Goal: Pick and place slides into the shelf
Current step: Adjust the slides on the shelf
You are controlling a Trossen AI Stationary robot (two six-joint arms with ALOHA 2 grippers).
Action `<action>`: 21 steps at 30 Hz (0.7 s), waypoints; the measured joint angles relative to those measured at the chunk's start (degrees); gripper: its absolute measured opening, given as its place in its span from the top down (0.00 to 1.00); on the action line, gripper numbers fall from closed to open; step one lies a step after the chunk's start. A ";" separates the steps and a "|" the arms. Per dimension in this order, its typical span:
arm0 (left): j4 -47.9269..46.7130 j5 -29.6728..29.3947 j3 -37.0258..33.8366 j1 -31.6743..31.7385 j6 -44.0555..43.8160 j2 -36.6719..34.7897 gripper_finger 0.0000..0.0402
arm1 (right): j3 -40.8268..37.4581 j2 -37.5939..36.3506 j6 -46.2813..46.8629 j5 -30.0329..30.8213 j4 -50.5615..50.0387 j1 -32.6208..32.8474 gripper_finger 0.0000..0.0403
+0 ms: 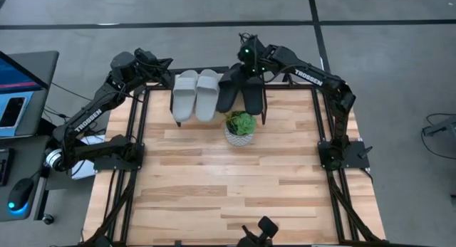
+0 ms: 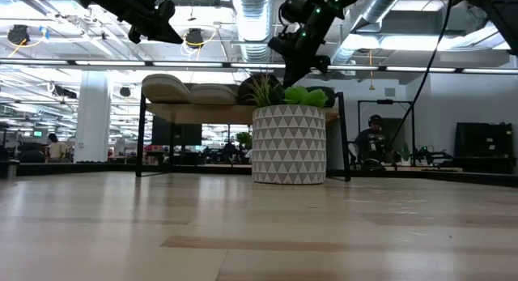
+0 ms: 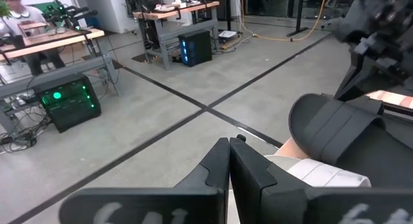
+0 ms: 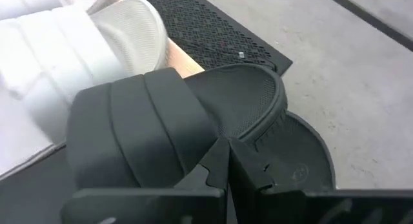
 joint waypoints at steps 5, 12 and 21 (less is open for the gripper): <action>0.00 0.00 0.01 0.01 0.00 -0.01 1.00 | 2.90 -0.59 -0.25 2.22 -1.66 1.86 1.00; 0.09 0.00 0.00 0.02 0.00 -0.02 1.00 | 7.57 -0.62 -1.94 4.47 -3.81 2.63 1.00; 0.08 0.02 0.00 0.02 0.00 -0.01 1.00 | 7.56 -0.59 0.50 -0.50 -5.21 5.57 1.00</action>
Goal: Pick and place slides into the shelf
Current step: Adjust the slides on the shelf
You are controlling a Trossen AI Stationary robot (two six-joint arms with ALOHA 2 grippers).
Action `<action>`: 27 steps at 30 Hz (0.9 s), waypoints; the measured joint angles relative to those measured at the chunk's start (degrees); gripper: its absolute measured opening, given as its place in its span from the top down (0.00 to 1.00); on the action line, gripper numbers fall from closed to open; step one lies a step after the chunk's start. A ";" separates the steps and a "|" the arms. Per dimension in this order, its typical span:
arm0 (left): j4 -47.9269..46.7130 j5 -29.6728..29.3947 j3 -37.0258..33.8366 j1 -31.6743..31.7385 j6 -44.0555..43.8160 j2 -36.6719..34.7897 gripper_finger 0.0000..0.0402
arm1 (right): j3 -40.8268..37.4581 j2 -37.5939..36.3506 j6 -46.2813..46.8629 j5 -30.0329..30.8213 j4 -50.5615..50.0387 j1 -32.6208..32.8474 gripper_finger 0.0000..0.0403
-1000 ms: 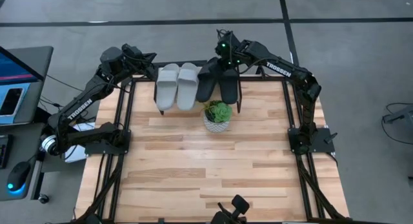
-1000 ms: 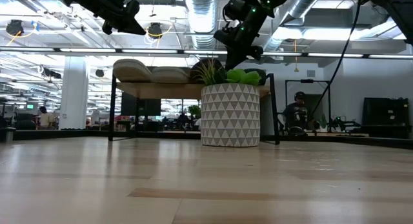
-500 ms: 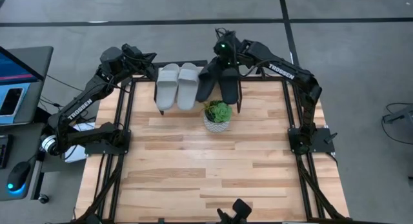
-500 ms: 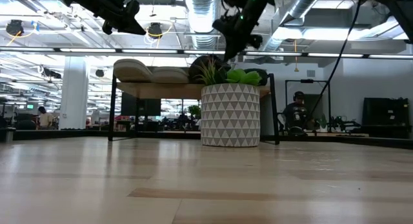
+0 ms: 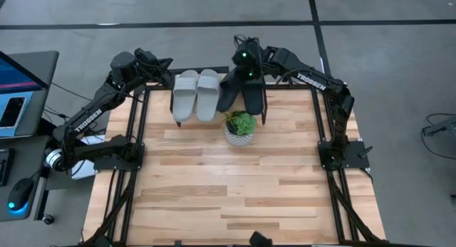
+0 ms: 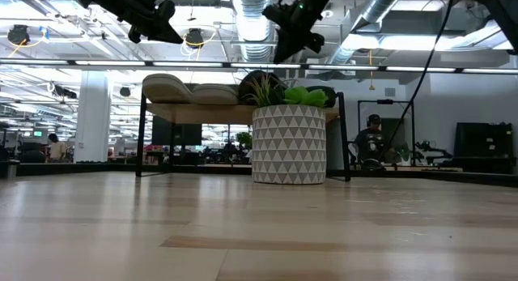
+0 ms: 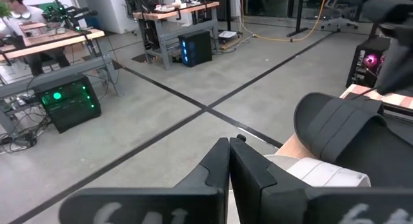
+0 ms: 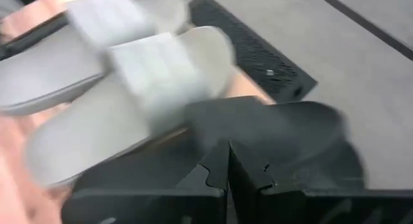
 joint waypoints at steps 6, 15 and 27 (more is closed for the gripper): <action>0.07 -0.02 0.01 -0.01 0.00 0.00 1.00 | 0.00 0.00 1.09 -2.31 -1.24 3.20 1.00; 0.07 -0.02 0.00 0.00 0.00 -0.01 1.00 | -2.38 0.17 2.02 -2.37 -2.35 4.85 1.00; -0.15 -0.17 0.01 0.00 1.48 -0.01 1.00 | -3.63 0.20 0.99 15.85 -0.58 9.47 0.99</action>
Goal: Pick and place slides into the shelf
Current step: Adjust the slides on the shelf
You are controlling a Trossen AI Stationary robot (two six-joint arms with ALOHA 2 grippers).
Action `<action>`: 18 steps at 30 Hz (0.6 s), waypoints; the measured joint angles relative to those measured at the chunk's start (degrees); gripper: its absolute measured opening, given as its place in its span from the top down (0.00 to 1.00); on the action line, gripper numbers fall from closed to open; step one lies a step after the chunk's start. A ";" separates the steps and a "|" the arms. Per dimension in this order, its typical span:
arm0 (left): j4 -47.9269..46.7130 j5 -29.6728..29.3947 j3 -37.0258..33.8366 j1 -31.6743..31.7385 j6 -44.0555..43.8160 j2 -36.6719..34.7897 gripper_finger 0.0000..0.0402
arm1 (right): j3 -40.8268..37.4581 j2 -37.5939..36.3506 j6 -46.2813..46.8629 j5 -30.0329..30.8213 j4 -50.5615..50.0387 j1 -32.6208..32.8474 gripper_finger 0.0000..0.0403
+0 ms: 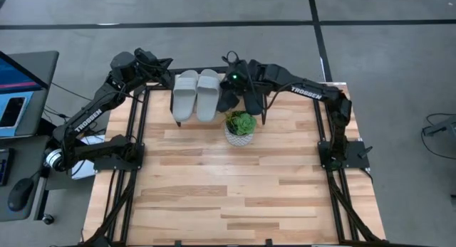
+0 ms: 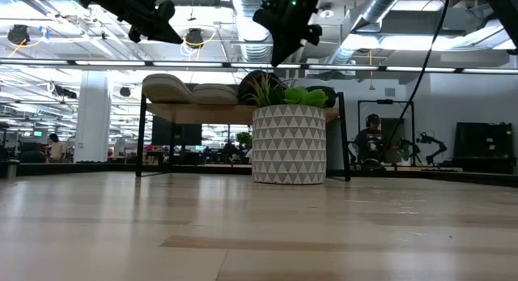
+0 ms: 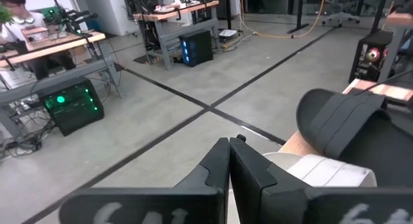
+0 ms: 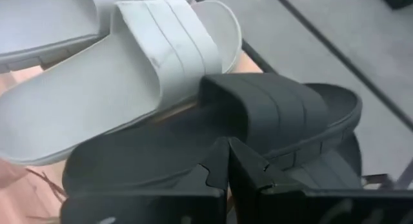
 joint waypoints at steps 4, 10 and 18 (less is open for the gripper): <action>-0.04 0.00 0.00 0.00 0.78 0.00 1.00 | 0.00 -0.04 -1.34 0.75 0.43 1.53 0.92; -0.48 0.69 -0.01 0.00 2.04 -1.21 1.00 | 0.00 -0.07 -1.47 1.20 0.26 3.63 0.72; -3.72 1.77 -0.01 0.00 3.91 -7.20 1.00 | 0.07 0.55 -1.22 14.24 0.42 4.73 0.53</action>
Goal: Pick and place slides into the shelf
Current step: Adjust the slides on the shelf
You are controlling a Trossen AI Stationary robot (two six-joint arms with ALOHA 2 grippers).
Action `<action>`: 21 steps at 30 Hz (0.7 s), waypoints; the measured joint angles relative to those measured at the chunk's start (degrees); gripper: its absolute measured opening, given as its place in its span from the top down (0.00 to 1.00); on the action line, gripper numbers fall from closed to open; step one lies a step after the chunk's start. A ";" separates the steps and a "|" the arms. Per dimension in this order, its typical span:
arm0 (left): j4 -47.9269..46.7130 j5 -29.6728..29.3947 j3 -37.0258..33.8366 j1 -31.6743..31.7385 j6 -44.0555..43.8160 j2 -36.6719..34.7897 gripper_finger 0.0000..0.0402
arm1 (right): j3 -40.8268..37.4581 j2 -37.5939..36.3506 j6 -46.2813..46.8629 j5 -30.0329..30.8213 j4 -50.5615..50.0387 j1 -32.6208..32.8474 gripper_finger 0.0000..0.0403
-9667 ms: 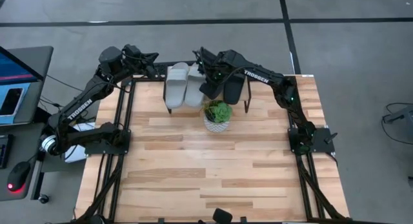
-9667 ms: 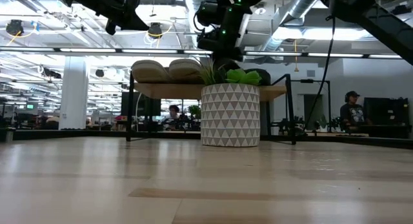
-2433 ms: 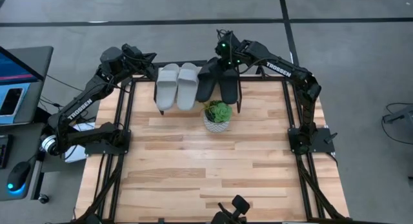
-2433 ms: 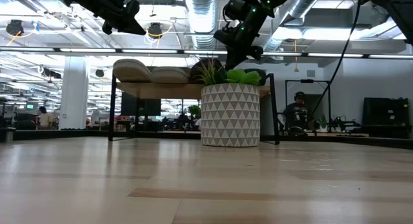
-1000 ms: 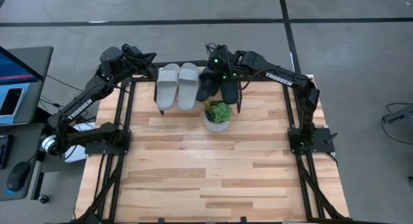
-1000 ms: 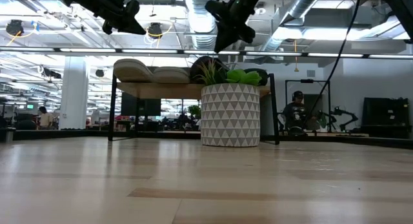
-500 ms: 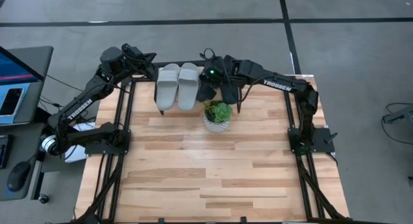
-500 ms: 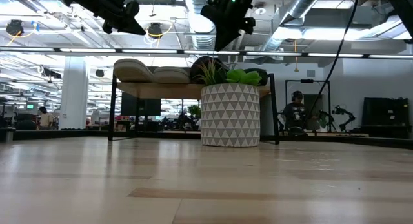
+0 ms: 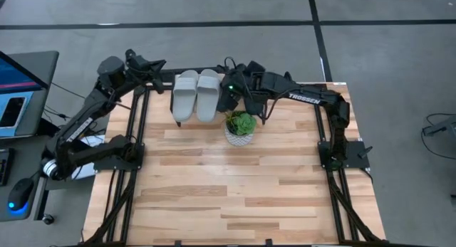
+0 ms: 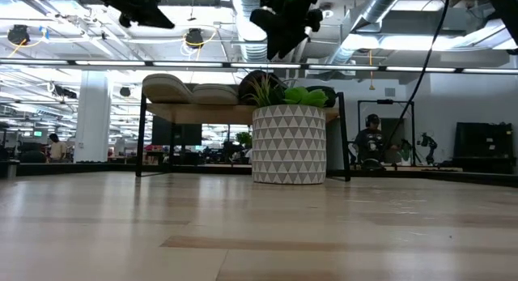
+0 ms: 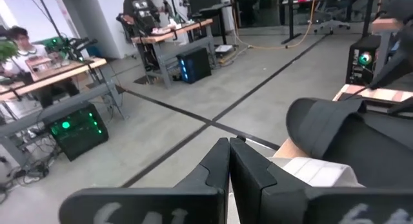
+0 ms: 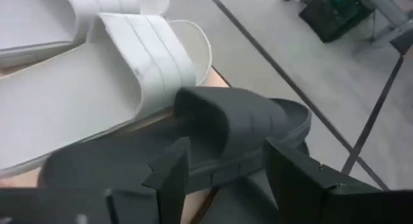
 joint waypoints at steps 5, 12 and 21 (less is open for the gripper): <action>-4.46 1.85 0.00 -0.02 -4.22 -5.43 1.00 | -0.02 1.54 0.38 -0.03 -0.03 0.08 0.53; -7.43 4.50 0.00 -0.04 -7.69 -13.26 1.00 | -0.07 2.18 -1.27 4.24 -0.14 1.88 0.59; -11.72 7.30 0.02 -0.04 -7.32 -20.46 1.00 | -0.07 2.25 -1.51 6.47 -0.29 2.09 0.56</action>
